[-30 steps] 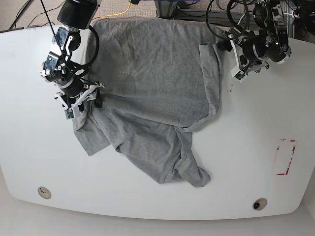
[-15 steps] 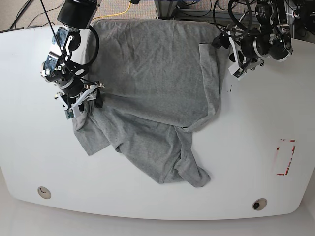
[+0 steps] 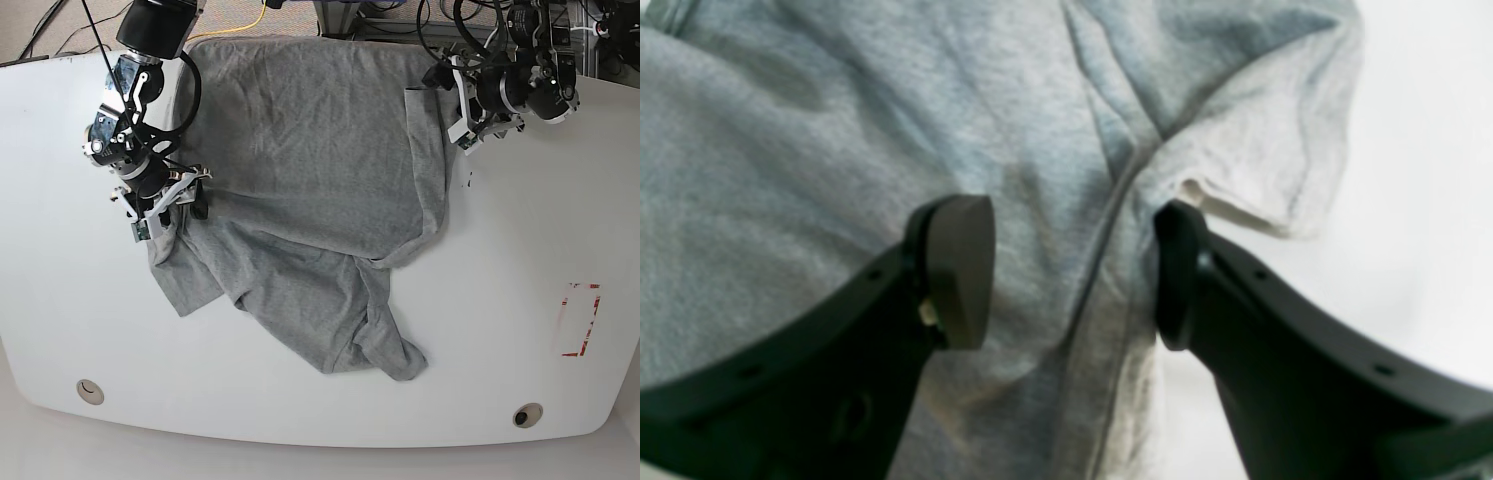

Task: Layout the t-shirt on the table in an organized manner, then fold the t-shirt properly
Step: 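Move the left gripper to the shirt's shoulder edge and pinch it, then pull the shoulder edge with the left gripper away from the right gripper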

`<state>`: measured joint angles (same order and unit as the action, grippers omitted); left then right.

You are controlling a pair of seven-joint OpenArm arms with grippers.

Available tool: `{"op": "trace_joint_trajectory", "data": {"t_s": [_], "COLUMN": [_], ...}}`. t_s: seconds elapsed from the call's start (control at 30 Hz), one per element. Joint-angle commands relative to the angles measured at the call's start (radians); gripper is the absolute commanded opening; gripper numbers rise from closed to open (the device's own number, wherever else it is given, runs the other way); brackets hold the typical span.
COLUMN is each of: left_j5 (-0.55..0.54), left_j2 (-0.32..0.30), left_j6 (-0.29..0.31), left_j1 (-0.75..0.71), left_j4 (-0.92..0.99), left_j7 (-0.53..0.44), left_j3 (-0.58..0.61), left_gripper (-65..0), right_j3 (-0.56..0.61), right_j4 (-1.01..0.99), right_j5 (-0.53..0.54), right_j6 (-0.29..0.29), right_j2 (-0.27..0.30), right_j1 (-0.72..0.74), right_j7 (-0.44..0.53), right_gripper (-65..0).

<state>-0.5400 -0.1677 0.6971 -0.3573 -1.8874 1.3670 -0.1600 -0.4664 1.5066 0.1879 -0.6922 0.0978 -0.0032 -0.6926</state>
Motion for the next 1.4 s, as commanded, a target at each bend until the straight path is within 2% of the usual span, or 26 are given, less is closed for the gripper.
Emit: {"op": "trace_joint_trajectory", "data": {"t_s": [0.0, 0.1, 0.17, 0.3, 0.37, 0.4, 0.5, 0.63, 0.7, 0.8, 0.93, 1.17, 1.27, 1.37], "left_j5": [0.039, 0.077, 0.099, 0.171, 0.211, 0.228, 0.285, 0.347, 0.366, 0.381, 0.377, 0.381, 0.381, 0.381], "left_j2": [0.009, 0.020, 0.026, 0.035, 0.038, 0.038, 0.033, -0.003, -0.023, -0.071, -0.154, -0.298, -0.353, -0.382], "left_j6": [0.001, 0.001, 0.001, 0.001, 0.001, 0.001, 0.001, 0.001, 0.001, 0.001, 0.001, 0.001, 0.001, 0.001], "left_j1": [-0.001, 0.001, 0.004, 0.024, 0.059, 0.071, 0.114, 0.225, 0.267, 0.344, 0.444, 0.565, 0.605, 0.659], "left_j4": [-0.011, -0.011, -0.011, -0.011, -0.010, -0.007, 0.035, 0.119, 0.171, 0.271, 0.415, 0.589, 0.648, 0.707], "left_j7": [-0.002, -0.002, -0.002, -0.005, -0.005, -0.005, -0.007, -0.039, -0.065, -0.111, -0.156, -0.281, -0.334, -0.378], "left_j3": [0.006, 0.006, 0.006, 0.006, 0.006, 0.006, 0.006, 0.006, 0.007, 0.009, 0.044, 0.165, 0.198, 0.224], "left_gripper": [-21.1, -22.5, -26.7, -48.8, -58.6, -61.2, -62.5, -61.8, -61.8, -61.8, -61.7, -61.7, -61.5, -61.5], "right_j3": [-0.002, -0.002, -0.002, -0.004, -0.005, -0.005, -0.009, -0.009, -0.009, -0.009, -0.009, -0.010, -0.010, -0.010], "right_j4": [0.019, 0.019, 0.019, 0.019, 0.019, 0.019, 0.019, 0.019, 0.022, 0.036, 0.099, 0.256, 0.303, 0.325], "right_j5": [0.015, 0.015, 0.015, 0.017, 0.017, 0.017, 0.017, 0.017, 0.017, 0.025, 0.022, 0.026, 0.017, 0.017], "right_j6": [-0.006, -0.006, -0.006, -0.006, -0.006, -0.006, -0.006, -0.006, -0.006, -0.006, -0.006, -0.006, -0.006, -0.006], "right_j2": [0.010, 0.012, 0.012, 0.012, 0.012, 0.012, 0.012, 0.012, 0.012, 0.012, 0.009, 0.001, -0.022, -0.028], "right_j1": [0.015, 0.015, 0.015, 0.013, 0.013, 0.013, 0.012, 0.010, 0.004, -0.017, -0.054, -0.113, -0.122, -0.126], "right_j7": [0.020, 0.020, 0.020, 0.020, 0.020, 0.020, 0.020, 0.020, 0.018, 0.018, 0.015, -0.058, -0.071, -0.071], "right_gripper": [-30.0, -30.0, -30.0, -30.1, -30.3, -30.3, -34.2, -46.8, -49.8, -50.1, -44.9, -21.9, -14.9, -10.9]}}
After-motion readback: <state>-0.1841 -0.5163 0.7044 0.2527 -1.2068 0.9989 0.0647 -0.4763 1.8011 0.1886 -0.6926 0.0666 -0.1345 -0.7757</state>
